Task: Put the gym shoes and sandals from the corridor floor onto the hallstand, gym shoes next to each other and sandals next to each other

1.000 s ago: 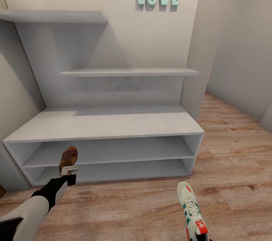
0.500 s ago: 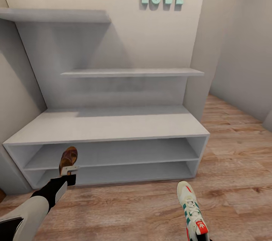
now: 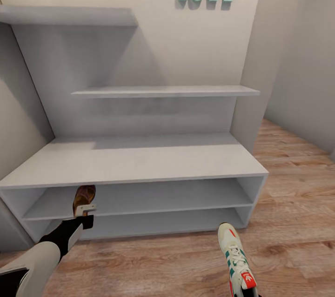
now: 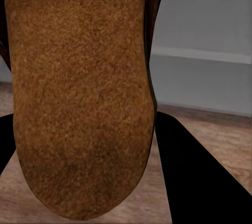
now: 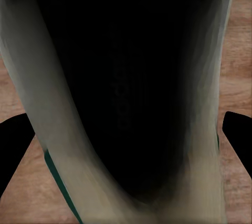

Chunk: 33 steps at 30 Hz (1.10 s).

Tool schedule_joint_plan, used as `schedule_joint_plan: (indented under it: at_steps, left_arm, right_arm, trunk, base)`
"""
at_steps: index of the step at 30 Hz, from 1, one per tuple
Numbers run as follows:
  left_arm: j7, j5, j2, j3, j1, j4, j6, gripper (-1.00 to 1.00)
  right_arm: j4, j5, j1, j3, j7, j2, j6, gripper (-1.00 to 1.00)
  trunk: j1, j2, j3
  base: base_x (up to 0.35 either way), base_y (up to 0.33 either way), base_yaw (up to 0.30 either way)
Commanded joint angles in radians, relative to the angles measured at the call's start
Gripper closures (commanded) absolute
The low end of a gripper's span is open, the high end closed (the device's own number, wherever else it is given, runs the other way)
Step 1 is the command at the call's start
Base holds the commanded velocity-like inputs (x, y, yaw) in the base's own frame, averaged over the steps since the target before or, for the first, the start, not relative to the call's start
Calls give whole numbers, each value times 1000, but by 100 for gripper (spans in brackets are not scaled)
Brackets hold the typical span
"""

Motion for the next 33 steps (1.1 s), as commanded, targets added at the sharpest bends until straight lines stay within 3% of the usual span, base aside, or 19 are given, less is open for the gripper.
schedule_joint_plan:
  at_steps: [1, 5, 21, 33]
  left_arm:
    - [0, -9, 0, 5, 0, -2, 7, 100]
    - [0, -10, 0, 6, -4, -2, 8, 100]
    - [1, -10, 4, 5, -4, -2, 9, 100]
    - [1, -10, 4, 6, -1, -2, 8, 100]
  right_arm:
    - [1, 6, -1, -9, 7, 0, -3, 100]
    - [0, 5, -1, -10, 7, 0, -3, 100]
    - [-1, 4, -1, -11, 6, 2, -3, 100]
    - [0, 4, -1, -11, 6, 2, -3, 100]
  trunk:
    - [0, 0, -1]
    - [4, -7, -4]
    - [65, -119, -71]
    - [65, -119, -72]
  base:
    - [47, 16, 0]
    - [21, 7, 0]
    - [2, 1, 0]
    - [0, 0, 0]
